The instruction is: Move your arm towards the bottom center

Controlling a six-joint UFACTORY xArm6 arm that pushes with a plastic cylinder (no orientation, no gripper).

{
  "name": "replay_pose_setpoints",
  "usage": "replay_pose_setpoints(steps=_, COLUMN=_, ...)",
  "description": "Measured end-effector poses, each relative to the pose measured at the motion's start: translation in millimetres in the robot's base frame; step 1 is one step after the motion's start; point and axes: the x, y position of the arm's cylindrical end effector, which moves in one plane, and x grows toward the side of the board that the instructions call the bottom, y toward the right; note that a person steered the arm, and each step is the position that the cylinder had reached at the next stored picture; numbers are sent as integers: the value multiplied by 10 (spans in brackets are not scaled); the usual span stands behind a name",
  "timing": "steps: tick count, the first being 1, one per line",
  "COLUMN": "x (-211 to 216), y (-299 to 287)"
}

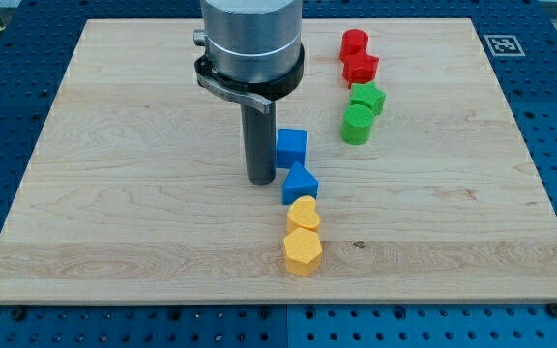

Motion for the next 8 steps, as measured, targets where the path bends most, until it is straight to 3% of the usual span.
replay_pose_setpoints(steps=6, x=97, y=0)
replay_pose_setpoints(steps=8, x=693, y=0)
